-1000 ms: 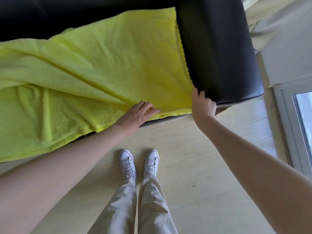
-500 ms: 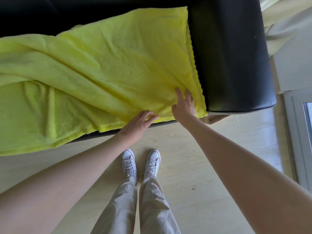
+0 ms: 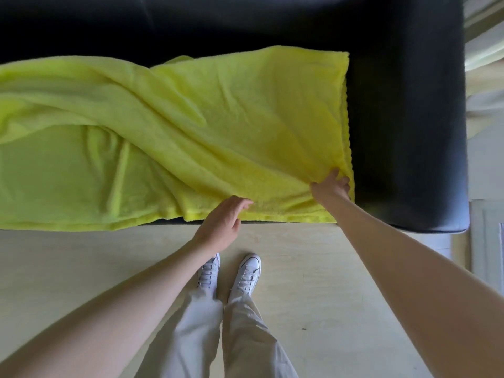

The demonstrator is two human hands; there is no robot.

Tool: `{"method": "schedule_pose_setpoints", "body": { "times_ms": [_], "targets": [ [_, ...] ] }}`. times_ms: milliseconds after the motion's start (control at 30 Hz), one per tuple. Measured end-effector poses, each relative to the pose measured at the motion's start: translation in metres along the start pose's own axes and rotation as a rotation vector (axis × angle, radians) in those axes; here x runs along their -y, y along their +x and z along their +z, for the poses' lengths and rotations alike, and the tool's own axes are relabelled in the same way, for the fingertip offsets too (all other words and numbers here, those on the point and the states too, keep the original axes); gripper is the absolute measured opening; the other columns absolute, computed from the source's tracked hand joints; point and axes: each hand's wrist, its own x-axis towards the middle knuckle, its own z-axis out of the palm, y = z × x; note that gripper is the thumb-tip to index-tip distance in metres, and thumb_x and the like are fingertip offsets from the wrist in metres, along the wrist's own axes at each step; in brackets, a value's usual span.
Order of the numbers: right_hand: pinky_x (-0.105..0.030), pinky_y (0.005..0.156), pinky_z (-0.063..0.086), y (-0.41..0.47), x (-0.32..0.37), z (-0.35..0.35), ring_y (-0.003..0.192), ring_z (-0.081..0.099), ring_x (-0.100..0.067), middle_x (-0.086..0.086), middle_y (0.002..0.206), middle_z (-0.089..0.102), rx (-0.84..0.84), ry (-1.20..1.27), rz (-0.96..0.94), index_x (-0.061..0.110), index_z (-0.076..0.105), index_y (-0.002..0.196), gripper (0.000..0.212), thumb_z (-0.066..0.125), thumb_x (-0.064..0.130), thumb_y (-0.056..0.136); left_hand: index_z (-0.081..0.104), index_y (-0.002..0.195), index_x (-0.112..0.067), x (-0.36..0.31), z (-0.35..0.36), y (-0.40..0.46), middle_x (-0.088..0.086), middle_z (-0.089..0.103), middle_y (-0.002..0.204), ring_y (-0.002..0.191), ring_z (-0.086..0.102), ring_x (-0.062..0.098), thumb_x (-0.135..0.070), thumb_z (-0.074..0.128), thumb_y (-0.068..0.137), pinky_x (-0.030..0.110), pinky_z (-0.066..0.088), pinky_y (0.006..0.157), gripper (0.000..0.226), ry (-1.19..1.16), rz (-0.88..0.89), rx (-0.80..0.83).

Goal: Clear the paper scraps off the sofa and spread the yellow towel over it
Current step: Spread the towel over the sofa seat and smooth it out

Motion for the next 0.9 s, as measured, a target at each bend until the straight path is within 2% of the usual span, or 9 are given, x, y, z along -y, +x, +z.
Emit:
{"method": "schedule_pose_setpoints", "body": {
  "times_ms": [67,167,267,333,433,533,633,733,900],
  "targets": [
    [-0.046,0.104,0.031,-0.011,0.011,0.003,0.134,0.025,-0.035,-0.019,0.147,0.022,-0.152,-0.015,-0.075,0.010,0.014,0.149,0.067,0.046,0.022,0.091,0.057,0.117,-0.011,0.004,-0.012,-0.002,0.000,0.062,0.102,0.092,0.059,0.012,0.008,0.050,0.082,0.028,0.048,0.083,0.040,-0.073,-0.167,-0.194],
    [-0.044,0.101,0.034,-0.032,0.041,0.015,0.128,0.034,-0.035,-0.017,0.142,0.029,-0.327,-0.129,-0.332,0.010,0.026,0.144,0.060,0.049,0.015,0.089,0.058,0.108,-0.014,0.020,-0.041,0.001,-0.004,0.065,0.094,0.084,0.060,0.012,-0.001,0.049,0.089,0.024,0.043,0.072,0.025,-0.246,-0.585,-0.420],
    [-0.042,0.102,0.035,-0.049,0.082,0.032,0.128,0.035,-0.033,-0.015,0.142,0.030,-0.344,-0.221,-0.562,0.012,0.028,0.144,0.062,0.052,0.015,0.087,0.056,0.106,-0.014,0.055,-0.074,0.013,0.000,0.066,0.094,0.088,0.065,0.022,-0.010,0.050,0.092,0.033,0.048,0.077,0.016,-0.520,-0.901,-0.577],
    [-0.040,0.102,0.035,-0.057,0.114,0.040,0.127,0.037,-0.032,-0.014,0.142,0.031,-0.341,-0.228,-0.647,0.013,0.031,0.143,0.059,0.052,0.015,0.087,0.054,0.107,-0.013,0.083,-0.099,0.024,0.005,0.065,0.092,0.085,0.065,0.024,-0.012,0.051,0.092,0.036,0.052,0.082,0.015,-0.736,-1.016,-0.652],
    [-0.040,0.101,0.036,-0.067,0.168,0.047,0.126,0.038,-0.031,-0.013,0.141,0.033,-0.334,-0.173,-0.686,0.012,0.035,0.141,0.055,0.051,0.014,0.088,0.057,0.112,0.001,0.121,-0.146,0.042,0.007,0.061,0.086,0.070,0.057,0.010,-0.009,0.046,0.094,0.020,0.050,0.068,0.023,-1.016,-1.116,-0.711],
    [-0.041,0.099,0.041,-0.072,0.222,0.049,0.127,0.039,-0.029,-0.010,0.143,0.033,-0.296,-0.125,-0.683,0.012,0.035,0.141,0.054,0.049,0.014,0.089,0.059,0.086,-0.012,0.136,-0.195,0.053,0.000,0.058,0.085,0.074,0.056,0.006,-0.013,0.040,0.096,0.016,0.049,0.071,0.022,-1.328,-1.129,-0.747],
    [-0.042,0.104,0.040,-0.068,0.275,0.051,0.138,0.026,-0.029,-0.007,0.154,0.019,-0.149,-0.014,-0.570,0.018,0.023,0.149,0.065,0.054,0.017,0.091,0.055,0.086,-0.012,0.146,-0.240,0.061,0.004,0.060,0.090,0.084,0.058,0.016,-0.019,0.040,0.095,0.031,0.049,0.086,0.019,-1.594,-1.049,-0.691],
    [-0.045,0.111,0.032,-0.067,0.308,0.056,0.145,0.011,-0.030,-0.008,0.159,0.004,-0.029,0.101,-0.364,0.022,0.013,0.152,0.081,0.062,0.031,0.089,0.054,0.093,-0.007,0.154,-0.267,0.058,0.010,0.061,0.089,0.089,0.061,0.026,-0.024,0.050,0.092,0.040,0.050,0.088,0.018,-1.798,-1.042,-0.508],
    [-0.050,0.110,0.031,-0.071,0.328,0.059,0.146,-0.002,-0.028,-0.009,0.157,-0.004,-0.021,0.029,-0.231,0.022,0.003,0.152,0.094,0.065,0.038,0.084,0.051,0.078,-0.011,0.143,-0.269,0.047,0.001,0.055,0.064,0.056,0.055,0.012,-0.017,0.059,0.091,0.023,0.052,0.057,0.016,-1.683,-1.029,-0.160]
  ]
}}
